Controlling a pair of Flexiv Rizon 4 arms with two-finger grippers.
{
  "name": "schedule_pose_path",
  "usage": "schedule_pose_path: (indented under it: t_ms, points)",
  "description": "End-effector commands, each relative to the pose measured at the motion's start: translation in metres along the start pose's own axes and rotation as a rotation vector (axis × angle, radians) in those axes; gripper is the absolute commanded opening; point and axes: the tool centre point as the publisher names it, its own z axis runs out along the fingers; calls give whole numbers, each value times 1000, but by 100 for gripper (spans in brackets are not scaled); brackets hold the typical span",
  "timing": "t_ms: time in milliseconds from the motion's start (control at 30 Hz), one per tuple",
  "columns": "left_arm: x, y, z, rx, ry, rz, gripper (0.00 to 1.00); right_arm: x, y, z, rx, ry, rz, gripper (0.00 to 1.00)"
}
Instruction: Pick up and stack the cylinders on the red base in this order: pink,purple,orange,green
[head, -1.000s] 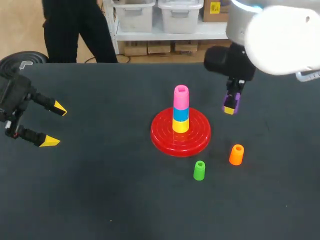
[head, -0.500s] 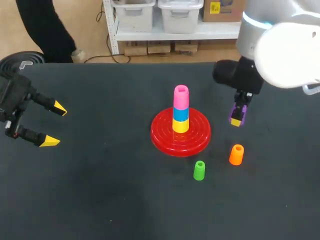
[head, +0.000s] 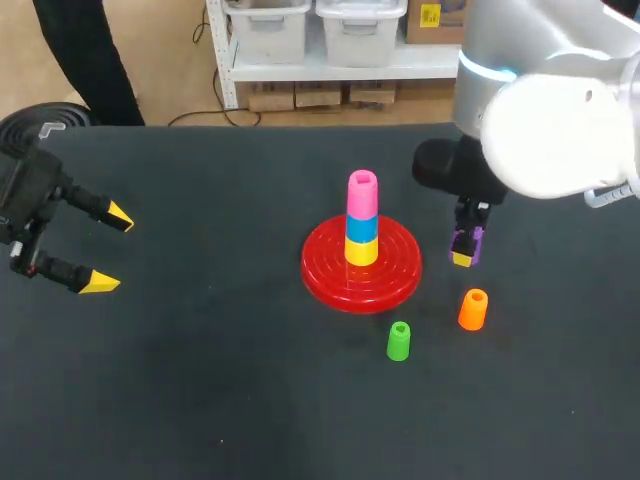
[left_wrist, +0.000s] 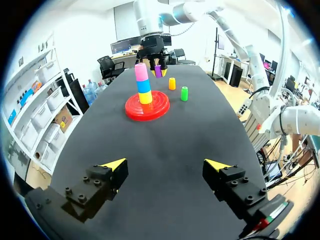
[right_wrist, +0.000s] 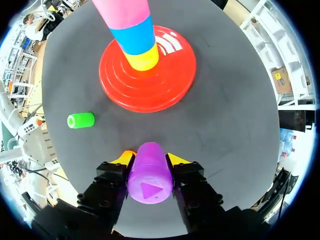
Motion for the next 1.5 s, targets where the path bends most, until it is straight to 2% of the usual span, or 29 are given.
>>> schedule_pose_path:
  t_ms: [33, 300, 767, 1500]
  points:
    - [1, 0, 0, -3, -3, 3, 100, 3, 5, 5, 30, -8, 1, 0]
    - [1, 0, 0, -3, -3, 3, 100, 2, -3, 3, 85, -13, -5, 0]
    - [1, 0, 0, -3, -3, 3, 100, -7, -35, 9, 43, -37, -17, 0]
    - [1, 0, 0, -3, -3, 3, 100, -6, -31, 18, 21, -36, -23, 0]
